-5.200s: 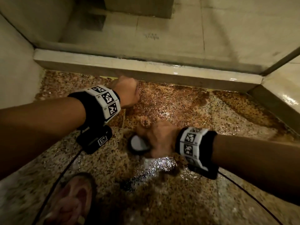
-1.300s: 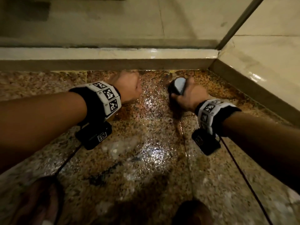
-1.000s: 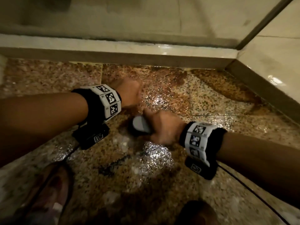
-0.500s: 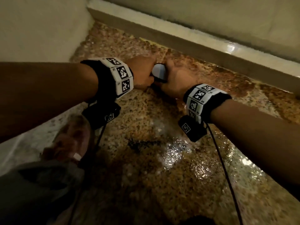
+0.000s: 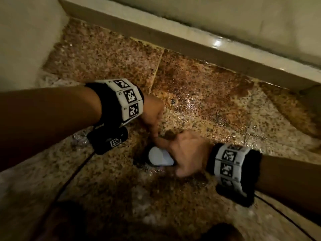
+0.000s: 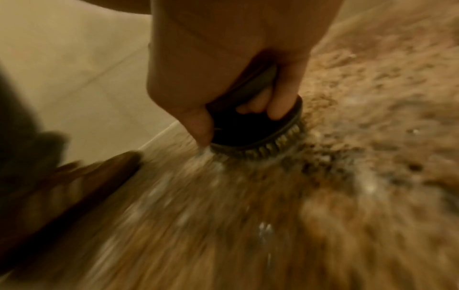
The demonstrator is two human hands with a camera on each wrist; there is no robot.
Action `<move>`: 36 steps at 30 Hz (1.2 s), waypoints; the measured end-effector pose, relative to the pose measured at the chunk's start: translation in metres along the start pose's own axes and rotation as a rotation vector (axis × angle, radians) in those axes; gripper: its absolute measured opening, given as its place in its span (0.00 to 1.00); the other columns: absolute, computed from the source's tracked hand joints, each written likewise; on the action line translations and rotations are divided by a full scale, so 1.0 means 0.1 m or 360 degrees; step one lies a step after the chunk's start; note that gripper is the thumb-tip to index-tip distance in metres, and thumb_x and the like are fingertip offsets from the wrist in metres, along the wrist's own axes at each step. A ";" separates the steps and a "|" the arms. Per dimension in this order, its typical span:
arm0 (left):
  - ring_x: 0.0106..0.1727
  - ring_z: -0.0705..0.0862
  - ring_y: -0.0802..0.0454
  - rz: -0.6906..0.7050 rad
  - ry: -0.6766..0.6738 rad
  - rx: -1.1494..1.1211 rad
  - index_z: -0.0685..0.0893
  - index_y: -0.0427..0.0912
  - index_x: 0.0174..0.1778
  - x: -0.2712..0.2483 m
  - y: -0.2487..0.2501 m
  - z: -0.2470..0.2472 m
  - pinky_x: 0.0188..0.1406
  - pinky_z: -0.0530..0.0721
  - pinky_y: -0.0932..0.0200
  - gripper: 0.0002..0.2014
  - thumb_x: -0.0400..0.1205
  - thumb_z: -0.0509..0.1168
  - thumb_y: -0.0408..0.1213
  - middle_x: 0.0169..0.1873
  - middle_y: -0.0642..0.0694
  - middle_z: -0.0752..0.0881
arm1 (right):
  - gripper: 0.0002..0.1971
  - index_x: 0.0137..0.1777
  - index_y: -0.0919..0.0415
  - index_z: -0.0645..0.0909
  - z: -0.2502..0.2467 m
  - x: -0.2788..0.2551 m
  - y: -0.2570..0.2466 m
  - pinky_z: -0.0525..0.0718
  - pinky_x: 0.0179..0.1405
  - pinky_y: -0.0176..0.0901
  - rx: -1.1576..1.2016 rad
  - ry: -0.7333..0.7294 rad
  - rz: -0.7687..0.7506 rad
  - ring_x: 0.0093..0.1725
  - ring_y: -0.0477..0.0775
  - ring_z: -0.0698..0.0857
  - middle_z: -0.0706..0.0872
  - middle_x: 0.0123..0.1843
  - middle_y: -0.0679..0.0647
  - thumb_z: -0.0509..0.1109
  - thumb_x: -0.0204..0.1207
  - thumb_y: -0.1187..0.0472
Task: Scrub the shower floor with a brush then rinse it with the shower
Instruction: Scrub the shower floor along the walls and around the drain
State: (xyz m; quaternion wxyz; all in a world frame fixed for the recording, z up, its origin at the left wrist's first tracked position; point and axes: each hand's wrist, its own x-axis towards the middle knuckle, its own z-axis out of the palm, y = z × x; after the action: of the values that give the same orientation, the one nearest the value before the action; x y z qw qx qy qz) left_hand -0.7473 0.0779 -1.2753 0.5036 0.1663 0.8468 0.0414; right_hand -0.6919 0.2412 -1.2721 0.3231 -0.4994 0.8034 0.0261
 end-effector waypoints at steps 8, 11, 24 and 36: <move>0.47 0.83 0.39 -0.0048 0.1259 -0.0180 0.81 0.38 0.43 -0.15 -0.22 -0.35 0.47 0.82 0.48 0.06 0.81 0.61 0.36 0.44 0.37 0.85 | 0.27 0.67 0.52 0.65 -0.23 0.29 0.23 0.81 0.29 0.44 0.0083 0.0381 0.0603 0.31 0.53 0.82 0.81 0.35 0.50 0.65 0.76 0.37; 0.40 0.82 0.45 0.0087 0.1139 -0.0219 0.82 0.38 0.42 -0.16 -0.25 -0.23 0.43 0.85 0.49 0.08 0.80 0.61 0.38 0.41 0.41 0.84 | 0.30 0.73 0.45 0.58 0.19 0.01 -0.41 0.83 0.37 0.42 0.0035 -0.0116 0.0077 0.37 0.51 0.82 0.81 0.42 0.48 0.66 0.76 0.42; 0.41 0.80 0.47 0.0197 0.1114 -0.0185 0.77 0.45 0.37 -0.18 -0.20 -0.19 0.41 0.78 0.54 0.07 0.80 0.64 0.40 0.37 0.47 0.81 | 0.33 0.74 0.41 0.54 0.43 -0.20 -0.38 0.86 0.45 0.44 0.0134 0.0027 0.0294 0.40 0.52 0.84 0.83 0.44 0.48 0.69 0.74 0.44; 0.41 0.79 0.47 0.0119 0.1243 -0.0146 0.77 0.45 0.38 -0.23 -0.46 -0.25 0.41 0.74 0.55 0.06 0.80 0.64 0.40 0.37 0.47 0.82 | 0.30 0.68 0.42 0.56 0.44 -0.10 -0.24 0.88 0.41 0.46 0.0130 0.0175 0.0292 0.38 0.54 0.87 0.86 0.42 0.50 0.62 0.73 0.32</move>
State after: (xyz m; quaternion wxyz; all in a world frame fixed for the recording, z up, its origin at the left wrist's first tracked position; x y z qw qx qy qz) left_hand -0.7698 0.0292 -1.2553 0.1485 0.1461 0.9653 0.1577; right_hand -0.6478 0.2536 -1.2943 0.2949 -0.4110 0.8626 -0.0046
